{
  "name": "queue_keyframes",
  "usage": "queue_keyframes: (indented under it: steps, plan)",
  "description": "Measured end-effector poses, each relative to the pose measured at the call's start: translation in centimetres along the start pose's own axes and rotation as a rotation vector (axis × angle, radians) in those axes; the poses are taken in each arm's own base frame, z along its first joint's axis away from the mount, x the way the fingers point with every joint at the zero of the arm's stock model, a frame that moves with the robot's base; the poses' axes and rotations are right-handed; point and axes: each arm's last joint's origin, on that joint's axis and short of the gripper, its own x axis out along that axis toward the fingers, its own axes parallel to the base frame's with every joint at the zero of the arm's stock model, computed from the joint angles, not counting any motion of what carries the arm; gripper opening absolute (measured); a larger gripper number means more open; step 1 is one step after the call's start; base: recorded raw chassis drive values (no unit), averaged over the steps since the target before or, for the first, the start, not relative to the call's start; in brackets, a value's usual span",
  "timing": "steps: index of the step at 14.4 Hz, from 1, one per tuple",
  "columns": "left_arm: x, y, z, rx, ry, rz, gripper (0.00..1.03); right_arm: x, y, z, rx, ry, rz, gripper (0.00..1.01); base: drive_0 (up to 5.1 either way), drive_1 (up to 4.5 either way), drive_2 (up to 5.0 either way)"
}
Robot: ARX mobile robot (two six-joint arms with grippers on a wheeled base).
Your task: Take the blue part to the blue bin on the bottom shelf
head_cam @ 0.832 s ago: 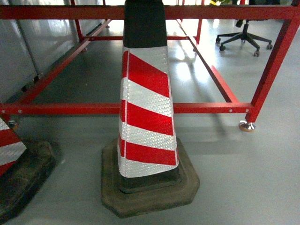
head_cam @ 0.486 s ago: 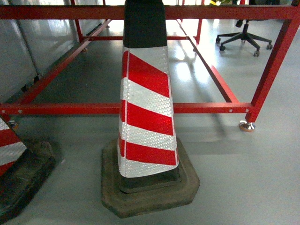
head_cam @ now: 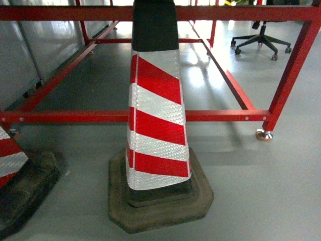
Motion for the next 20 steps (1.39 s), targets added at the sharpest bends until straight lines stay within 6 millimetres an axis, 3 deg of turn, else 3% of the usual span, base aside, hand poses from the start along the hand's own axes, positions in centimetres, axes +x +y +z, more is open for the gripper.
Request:
queue_keyframes:
  steps: [20]
  plan:
    - [0.0,0.0,0.0,0.011,0.0,0.0,0.98,0.0,0.0,0.0,0.002,0.0,-0.001,0.98,0.0,0.0,0.0]
